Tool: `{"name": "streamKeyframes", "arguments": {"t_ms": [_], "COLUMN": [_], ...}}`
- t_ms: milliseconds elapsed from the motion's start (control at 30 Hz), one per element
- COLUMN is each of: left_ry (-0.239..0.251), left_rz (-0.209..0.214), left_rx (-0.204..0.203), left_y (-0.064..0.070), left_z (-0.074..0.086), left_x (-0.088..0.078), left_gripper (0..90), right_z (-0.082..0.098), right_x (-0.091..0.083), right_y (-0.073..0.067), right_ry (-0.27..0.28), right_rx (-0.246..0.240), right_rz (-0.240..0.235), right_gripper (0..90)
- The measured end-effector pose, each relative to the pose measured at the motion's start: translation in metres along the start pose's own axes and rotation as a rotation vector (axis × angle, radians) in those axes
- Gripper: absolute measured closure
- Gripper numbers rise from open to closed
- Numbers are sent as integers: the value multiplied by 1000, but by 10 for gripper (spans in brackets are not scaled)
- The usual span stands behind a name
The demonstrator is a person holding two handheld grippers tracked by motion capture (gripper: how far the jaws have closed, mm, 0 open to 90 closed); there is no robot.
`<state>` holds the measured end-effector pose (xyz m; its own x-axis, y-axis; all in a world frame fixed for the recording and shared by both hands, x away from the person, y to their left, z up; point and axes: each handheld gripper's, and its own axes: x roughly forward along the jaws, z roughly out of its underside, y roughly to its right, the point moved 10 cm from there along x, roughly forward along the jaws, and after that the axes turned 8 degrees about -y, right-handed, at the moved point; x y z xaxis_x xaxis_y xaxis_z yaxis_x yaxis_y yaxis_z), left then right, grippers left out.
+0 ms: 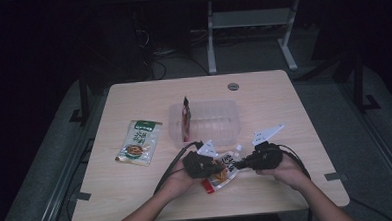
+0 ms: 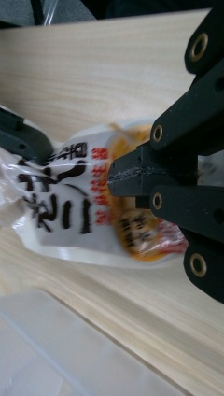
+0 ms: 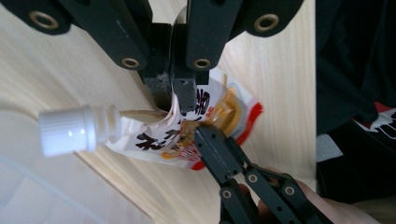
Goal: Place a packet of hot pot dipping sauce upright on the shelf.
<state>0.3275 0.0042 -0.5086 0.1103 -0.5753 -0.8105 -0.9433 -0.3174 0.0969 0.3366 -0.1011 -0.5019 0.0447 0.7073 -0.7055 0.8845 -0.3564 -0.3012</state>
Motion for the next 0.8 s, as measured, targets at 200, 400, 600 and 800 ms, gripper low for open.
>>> {"name": "streamKeyframes", "arguments": {"t_ms": [200,400,600,800], "left_ry": [25,27,40,60], "left_rz": [-24,-58,-32,25], "left_rx": [-20,-74,-102,-68], "left_y": [-6,-21,-28,-12], "left_z": [14,35,27,9], "left_x": [-29,-42,-30,-15], "left_gripper": [898,898,898,898], "right_z": [-12,-29,-43,-54], "right_x": [-4,-7,-9,-12], "right_y": [-7,-21,-33,-41], "right_ry": [40,75,105,140], "right_rx": [-28,-88,-134,-171], "right_rz": [-25,-48,-85,-107], "right_gripper": [891,892,892,891]}}
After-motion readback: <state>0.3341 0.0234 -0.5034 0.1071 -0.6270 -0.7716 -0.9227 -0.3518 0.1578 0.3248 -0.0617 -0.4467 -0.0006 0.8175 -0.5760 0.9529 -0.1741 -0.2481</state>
